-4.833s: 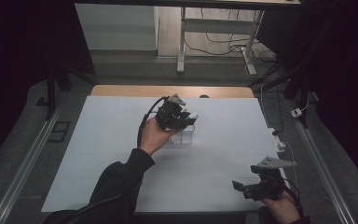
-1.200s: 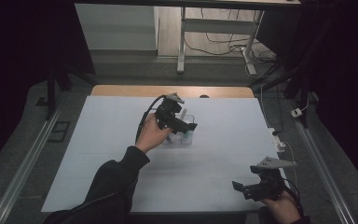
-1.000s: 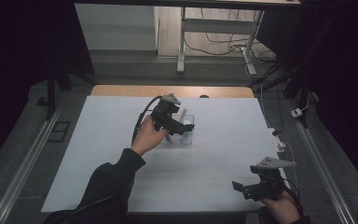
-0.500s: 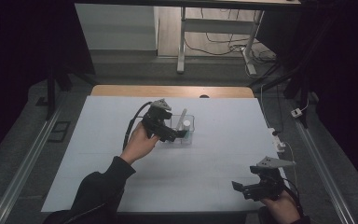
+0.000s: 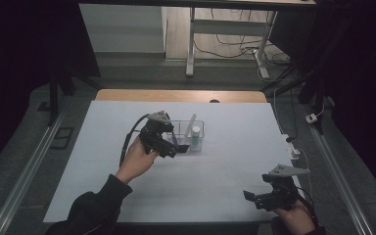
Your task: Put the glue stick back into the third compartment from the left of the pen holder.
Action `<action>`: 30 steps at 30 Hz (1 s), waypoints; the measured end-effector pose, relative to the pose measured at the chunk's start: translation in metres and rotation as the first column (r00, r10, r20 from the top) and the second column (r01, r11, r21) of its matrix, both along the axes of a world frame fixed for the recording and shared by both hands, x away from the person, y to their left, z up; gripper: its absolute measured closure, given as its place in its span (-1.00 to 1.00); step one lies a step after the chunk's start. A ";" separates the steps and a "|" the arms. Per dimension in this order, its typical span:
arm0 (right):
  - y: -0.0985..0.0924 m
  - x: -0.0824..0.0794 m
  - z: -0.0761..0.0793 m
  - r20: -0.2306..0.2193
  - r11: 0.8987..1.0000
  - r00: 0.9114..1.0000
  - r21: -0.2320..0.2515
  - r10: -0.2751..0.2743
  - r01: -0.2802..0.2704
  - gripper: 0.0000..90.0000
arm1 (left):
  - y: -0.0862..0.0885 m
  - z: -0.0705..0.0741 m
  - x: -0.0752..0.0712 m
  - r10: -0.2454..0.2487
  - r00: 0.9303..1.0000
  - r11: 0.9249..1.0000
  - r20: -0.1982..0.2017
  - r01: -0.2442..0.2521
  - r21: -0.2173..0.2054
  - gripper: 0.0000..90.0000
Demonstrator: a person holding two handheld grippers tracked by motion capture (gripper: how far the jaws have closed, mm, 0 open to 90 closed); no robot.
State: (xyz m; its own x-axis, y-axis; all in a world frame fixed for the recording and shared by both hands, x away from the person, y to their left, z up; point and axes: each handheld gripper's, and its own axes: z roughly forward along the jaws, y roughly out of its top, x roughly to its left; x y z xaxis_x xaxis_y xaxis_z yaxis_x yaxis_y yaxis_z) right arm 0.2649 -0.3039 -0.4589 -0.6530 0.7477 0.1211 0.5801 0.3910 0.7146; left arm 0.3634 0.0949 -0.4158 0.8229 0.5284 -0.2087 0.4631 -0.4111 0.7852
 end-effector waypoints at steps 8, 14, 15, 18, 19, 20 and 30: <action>0.000 0.000 0.000 -0.002 1.000 1.000 0.004 0.004 -0.004 -0.97 | 0.014 -0.002 -0.014 0.020 1.000 1.000 -0.002 -0.020 0.023 -1.00; 0.000 0.000 0.000 -0.003 1.000 1.000 0.004 0.005 -0.005 -0.97 | 0.030 -0.004 -0.027 0.041 0.999 0.999 -0.004 -0.041 0.007 -1.00; 0.000 0.000 0.000 -0.002 1.000 1.000 0.004 0.005 -0.005 -0.97 | 0.032 -0.004 -0.029 0.042 0.999 0.999 -0.004 -0.042 0.005 -1.00; 0.000 0.000 0.000 0.000 1.000 1.000 0.003 0.006 -0.006 -0.97 | 0.038 -0.005 -0.037 0.051 0.999 0.999 -0.001 -0.051 0.002 -1.00; 0.000 0.000 0.000 0.000 1.000 1.000 0.003 0.006 -0.006 -0.97 | 0.040 -0.005 -0.039 0.054 0.999 0.999 -0.002 -0.054 0.000 -1.00; 0.000 0.000 0.000 0.000 1.000 1.000 0.004 0.006 -0.006 -0.97 | 0.042 -0.005 -0.042 0.059 0.998 0.998 -0.001 -0.059 -0.001 -1.00; 0.000 0.000 0.000 -0.002 1.000 1.000 0.004 0.004 -0.004 -0.97 | 0.061 -0.008 -0.066 0.081 0.997 0.997 -0.002 -0.081 -0.014 -1.00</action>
